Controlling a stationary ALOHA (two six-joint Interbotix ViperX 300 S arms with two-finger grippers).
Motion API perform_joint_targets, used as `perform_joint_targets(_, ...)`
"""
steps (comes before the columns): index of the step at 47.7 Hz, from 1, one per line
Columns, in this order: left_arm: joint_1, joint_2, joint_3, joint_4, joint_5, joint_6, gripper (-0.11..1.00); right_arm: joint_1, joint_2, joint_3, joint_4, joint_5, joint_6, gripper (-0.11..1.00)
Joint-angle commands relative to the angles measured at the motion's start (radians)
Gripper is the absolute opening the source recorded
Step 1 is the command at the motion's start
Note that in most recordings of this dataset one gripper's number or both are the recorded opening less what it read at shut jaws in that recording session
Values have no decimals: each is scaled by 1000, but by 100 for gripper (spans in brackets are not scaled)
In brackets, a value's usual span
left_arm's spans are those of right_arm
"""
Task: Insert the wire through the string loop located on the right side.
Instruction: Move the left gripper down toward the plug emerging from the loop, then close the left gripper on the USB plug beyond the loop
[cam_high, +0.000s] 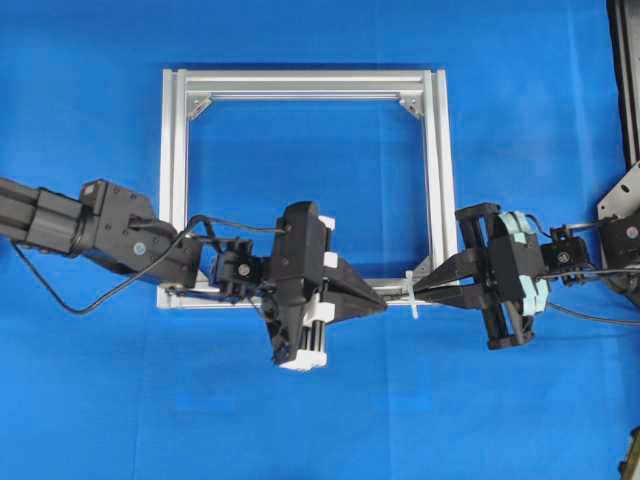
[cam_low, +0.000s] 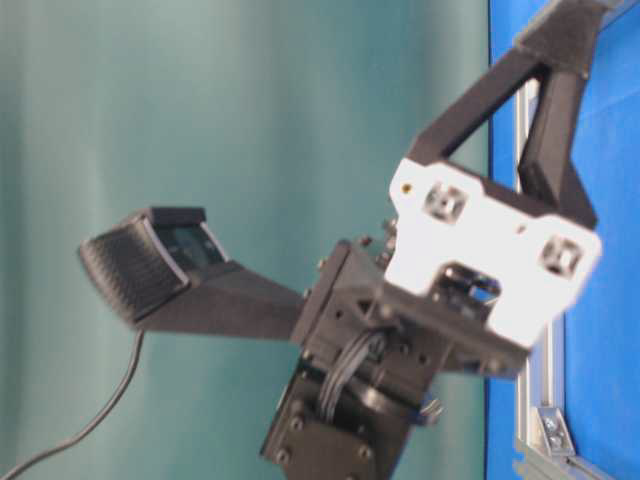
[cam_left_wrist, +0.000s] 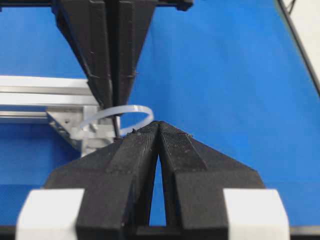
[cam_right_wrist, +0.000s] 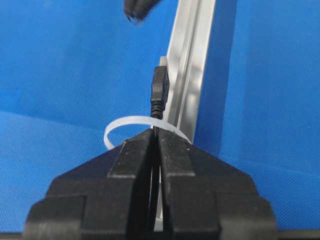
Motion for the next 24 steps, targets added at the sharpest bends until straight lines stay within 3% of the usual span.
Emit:
perform_joint_targets(1, 12, -15, -25, 2, 9, 2, 0, 0, -6, -18, 2, -9, 2, -3)
perform_joint_targets(16, 17, -8, -49, 5, 49, 5, 2, 0, -6, -18, 2, -9, 2, -3)
perform_joint_targets(20, 15, -3, -63, 5, 55, 0, 20, 0, -6, -18, 2, -9, 2, -3)
perform_joint_targets(24, 12, 2, -78, 6, 58, -3, 47, 0, -6, -18, 2, -9, 2, -3)
